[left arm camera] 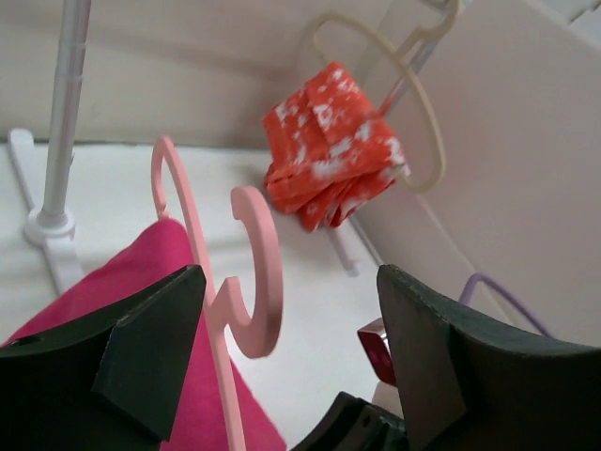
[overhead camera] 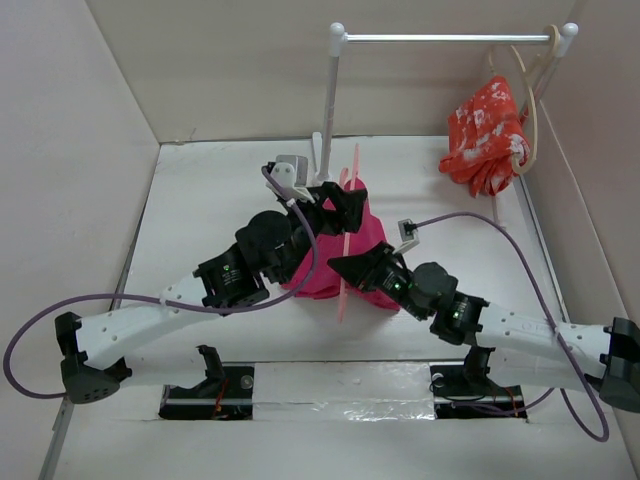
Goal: Place the trousers on the hanger
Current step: Place the trousers on the hanger, then place the hanger at the clothesline.
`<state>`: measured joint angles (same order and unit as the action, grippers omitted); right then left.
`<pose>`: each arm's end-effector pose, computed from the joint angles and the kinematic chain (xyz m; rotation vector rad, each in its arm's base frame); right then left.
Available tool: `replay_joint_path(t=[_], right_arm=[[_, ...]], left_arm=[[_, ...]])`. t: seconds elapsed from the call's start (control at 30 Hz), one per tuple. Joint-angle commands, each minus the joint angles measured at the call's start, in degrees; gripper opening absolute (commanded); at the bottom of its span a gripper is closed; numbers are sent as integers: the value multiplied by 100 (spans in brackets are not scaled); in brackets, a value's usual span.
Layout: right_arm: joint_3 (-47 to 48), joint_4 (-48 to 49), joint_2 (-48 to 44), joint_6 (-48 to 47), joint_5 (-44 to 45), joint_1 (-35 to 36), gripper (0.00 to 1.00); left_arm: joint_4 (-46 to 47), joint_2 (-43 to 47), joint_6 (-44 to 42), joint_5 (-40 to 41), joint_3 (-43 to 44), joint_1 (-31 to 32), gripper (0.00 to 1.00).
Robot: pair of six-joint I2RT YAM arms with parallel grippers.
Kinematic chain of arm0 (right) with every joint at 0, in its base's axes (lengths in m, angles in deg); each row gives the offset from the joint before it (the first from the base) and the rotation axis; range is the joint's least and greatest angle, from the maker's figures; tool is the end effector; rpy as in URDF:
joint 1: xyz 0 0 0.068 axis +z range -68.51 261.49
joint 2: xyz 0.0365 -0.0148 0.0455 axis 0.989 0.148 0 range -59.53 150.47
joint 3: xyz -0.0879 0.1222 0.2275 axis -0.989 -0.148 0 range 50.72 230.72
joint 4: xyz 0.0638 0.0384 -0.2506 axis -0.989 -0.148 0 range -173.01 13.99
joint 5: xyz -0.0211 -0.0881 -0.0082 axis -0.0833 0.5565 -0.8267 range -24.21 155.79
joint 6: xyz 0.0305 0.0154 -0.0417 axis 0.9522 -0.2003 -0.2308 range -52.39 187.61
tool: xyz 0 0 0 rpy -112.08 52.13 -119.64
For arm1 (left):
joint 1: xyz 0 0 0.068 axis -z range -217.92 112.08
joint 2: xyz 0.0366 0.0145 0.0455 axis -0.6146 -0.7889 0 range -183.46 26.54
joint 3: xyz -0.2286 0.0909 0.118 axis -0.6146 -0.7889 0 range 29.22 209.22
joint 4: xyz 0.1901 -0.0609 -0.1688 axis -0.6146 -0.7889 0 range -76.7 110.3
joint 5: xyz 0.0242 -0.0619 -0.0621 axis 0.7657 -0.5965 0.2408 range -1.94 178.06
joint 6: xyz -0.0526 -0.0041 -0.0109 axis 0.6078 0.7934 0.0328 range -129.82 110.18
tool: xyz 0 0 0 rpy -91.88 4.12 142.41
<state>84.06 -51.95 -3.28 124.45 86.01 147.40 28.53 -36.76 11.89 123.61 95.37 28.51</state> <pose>0.1051 0.2047 0.2950 0.1748 1.7273 1.3836 0.1165 -0.2155 0.4413 0.0279 1.4676 -0.8406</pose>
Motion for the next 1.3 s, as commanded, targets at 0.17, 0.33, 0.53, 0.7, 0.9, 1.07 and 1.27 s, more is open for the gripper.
replay_joint_path(t=[0.17, 0.33, 0.53, 0.7, 0.9, 1.07, 1.27], right_arm=[[181, 1189, -500, 257, -1361, -1351, 0], [523, 997, -527, 205, -1916, -2212, 0], [1646, 435, -19, -85, -2919, -3443, 0], [2535, 232, 641, -191, -3525, -4120, 0], [3642, 126, 1660, -253, -3886, -4692, 0], [4250, 372, 2416, -59, -4474, -5166, 0], [4794, 548, 2970, 55, -4949, -5430, 0]], left_arm=[[669, 573, -440, -207, 303, -69, 79], [1339, 1337, -370, 355, -1006, -209, 69], [1322, 1585, 219, 120, -2316, -789, 67], [1576, 1550, 237, 162, -3202, -957, 67], [1780, 1471, 175, 119, -3654, -1018, 67], [1927, 1427, 184, -284, -3706, -1018, 67], [1832, 1374, 149, -365, -3644, -1018, 67]])
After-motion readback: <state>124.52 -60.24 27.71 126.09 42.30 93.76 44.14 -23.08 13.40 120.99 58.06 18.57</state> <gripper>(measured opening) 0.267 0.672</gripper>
